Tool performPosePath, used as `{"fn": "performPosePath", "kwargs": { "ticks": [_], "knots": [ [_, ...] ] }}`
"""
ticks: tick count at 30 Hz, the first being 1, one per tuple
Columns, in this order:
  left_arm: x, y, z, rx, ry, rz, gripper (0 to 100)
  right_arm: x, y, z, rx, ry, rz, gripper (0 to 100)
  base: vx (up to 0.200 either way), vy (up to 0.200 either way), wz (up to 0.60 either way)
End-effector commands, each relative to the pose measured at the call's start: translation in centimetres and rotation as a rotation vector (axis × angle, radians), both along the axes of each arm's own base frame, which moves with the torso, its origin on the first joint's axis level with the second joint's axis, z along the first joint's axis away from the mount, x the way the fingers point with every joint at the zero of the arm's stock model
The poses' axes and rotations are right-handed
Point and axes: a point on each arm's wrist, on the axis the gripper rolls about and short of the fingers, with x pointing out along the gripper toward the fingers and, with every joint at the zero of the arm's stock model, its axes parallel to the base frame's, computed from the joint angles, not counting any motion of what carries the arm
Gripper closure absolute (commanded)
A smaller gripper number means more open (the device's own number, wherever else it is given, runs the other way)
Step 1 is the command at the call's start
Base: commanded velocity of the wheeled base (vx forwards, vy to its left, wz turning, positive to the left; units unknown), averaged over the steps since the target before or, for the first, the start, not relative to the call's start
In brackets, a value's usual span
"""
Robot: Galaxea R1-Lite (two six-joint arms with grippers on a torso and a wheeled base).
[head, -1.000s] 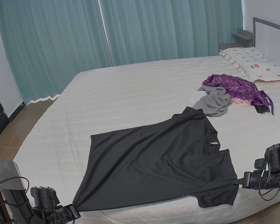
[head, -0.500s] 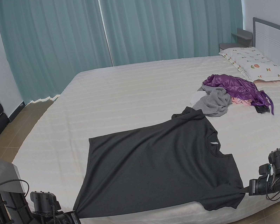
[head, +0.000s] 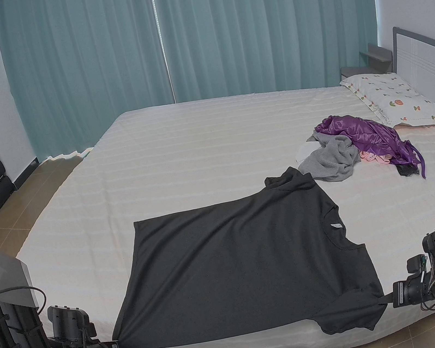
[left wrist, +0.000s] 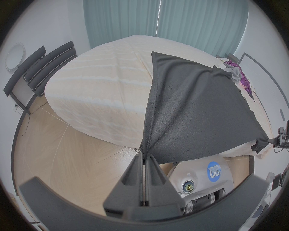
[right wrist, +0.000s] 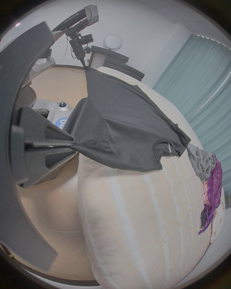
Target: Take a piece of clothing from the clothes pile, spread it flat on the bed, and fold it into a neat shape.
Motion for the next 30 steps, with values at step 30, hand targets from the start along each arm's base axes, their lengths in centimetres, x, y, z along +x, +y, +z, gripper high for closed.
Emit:
{"fn": "performPosePath", "kwargs": {
  "ticks": [30],
  "knots": [
    [-1.7, -0.3, 1.1, 0.059, 0.076, -0.048, 100, -2.6, -0.2, 1.9, -0.101, 0.033, 0.112, 100, 0.000, 0.000, 0.00]
  ]
}}
